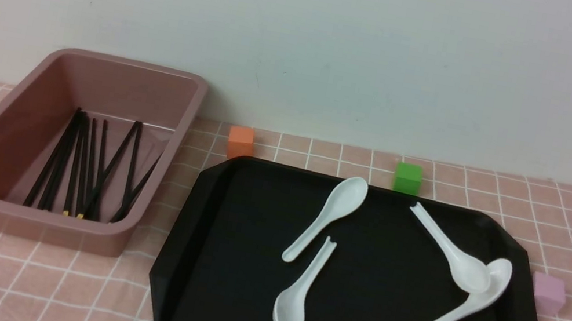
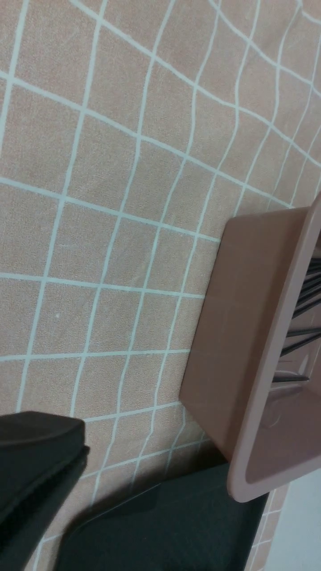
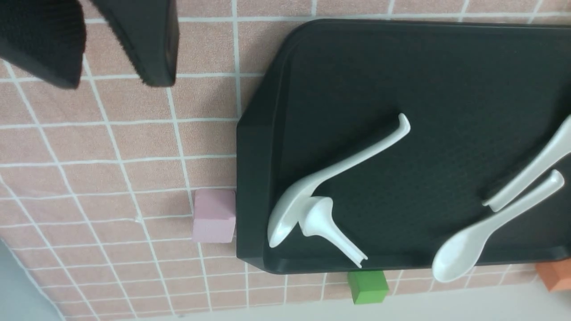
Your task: On pink tablecloth take chopsticks from black tray and put them in box.
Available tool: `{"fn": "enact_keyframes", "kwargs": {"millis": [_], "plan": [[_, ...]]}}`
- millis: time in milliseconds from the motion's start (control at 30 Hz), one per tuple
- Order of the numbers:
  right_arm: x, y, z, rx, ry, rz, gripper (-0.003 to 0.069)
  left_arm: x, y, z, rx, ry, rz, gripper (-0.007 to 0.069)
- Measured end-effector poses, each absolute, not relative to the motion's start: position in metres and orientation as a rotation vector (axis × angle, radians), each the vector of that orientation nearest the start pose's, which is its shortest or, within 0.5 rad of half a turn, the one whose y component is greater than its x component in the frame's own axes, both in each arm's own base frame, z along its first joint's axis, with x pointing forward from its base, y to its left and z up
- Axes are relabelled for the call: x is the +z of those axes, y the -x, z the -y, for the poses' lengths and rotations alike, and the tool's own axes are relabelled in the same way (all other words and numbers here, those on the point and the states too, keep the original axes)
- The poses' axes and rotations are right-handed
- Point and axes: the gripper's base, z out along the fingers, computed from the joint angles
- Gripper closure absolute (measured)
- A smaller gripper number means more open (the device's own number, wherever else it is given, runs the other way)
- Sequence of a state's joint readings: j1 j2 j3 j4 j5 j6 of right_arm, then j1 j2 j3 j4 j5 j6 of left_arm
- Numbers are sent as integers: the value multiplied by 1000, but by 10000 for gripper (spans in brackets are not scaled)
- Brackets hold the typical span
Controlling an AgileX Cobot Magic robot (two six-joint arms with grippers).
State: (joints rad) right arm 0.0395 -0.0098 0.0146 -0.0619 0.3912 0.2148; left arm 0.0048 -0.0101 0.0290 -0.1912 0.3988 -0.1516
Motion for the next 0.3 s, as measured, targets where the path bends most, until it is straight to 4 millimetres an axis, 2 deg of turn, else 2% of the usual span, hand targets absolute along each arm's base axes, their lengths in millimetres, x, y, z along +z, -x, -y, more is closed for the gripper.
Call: {"fn": "enact_keyframes", "kwargs": {"millis": [300], "plan": [[174, -52, 0, 113, -127, -1876, 419, 169, -52, 6, -290, 266, -1886, 620]]}}
